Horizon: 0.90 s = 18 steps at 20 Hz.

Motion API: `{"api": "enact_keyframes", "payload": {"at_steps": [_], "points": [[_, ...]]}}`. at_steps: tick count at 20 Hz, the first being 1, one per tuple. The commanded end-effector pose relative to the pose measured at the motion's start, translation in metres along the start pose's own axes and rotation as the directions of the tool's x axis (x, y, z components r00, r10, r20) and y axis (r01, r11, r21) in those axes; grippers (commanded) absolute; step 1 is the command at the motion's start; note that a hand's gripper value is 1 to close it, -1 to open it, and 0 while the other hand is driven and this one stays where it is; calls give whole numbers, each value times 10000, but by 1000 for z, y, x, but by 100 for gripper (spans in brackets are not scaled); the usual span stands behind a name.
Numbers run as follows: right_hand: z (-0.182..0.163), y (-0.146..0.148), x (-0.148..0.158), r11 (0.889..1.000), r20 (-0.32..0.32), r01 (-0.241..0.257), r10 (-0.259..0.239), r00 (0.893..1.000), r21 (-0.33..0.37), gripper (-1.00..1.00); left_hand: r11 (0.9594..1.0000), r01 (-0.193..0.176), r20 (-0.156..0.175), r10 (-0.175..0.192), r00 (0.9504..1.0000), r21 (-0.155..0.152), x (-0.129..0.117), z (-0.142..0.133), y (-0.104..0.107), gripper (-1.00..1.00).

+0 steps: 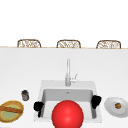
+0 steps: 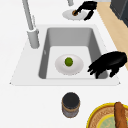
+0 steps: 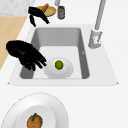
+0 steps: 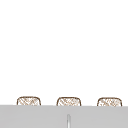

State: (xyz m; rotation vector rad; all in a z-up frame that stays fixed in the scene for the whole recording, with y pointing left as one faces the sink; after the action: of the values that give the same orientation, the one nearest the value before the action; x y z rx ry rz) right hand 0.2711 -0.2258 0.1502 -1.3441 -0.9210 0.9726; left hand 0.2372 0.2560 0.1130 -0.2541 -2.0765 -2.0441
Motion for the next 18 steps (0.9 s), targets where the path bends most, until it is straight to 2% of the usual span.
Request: {"api": "enact_keyframes", "payload": {"at_steps": [1,3,5,7,8,11,12,13,16,18], "points": [[0,0,0,10000,-5,-11,11,10000,-15,0,10000,38,0,-38,10000,-13,2,-1,-1,-100],[7,5,5,9982,238,172,-186,9995,579,0,9999,-126,-1,126,9999,114,0,2,1,-100],[9,9,8,9959,383,149,-183,9991,888,0,9999,-94,10,94,10000,39,0,2,1,-100],[10,12,9,9947,411,155,-198,9990,1020,0,9999,-139,13,139,9999,-7,-1,0,2,-100],[11,13,10,9944,412,167,-211,9989,1044,0,9994,-353,85,353,9993,-38,-6,0,5,-100],[11,14,11,9942,412,195,-240,9989,1061,0,9983,-580,160,581,9982,-81,-2,-7,25,-100],[11,14,11,9941,411,200,-245,9989,1063,0,9985,-547,157,548,9984,-80,-2,-7,27,-100],[11,14,11,9941,411,204,-249,9988,1064,0,9995,-323,64,323,9995,-41,-1,-3,28,-100],[11,14,11,9941,409,210,-255,9988,1064,0,9991,-409,22,409,9992,-112,2,-5,35,-100],[11,14,11,9941,408,212,-257,9988,1063,0,9993,-354,-20,353,9994,-89,1,-7,30,-100]]}}
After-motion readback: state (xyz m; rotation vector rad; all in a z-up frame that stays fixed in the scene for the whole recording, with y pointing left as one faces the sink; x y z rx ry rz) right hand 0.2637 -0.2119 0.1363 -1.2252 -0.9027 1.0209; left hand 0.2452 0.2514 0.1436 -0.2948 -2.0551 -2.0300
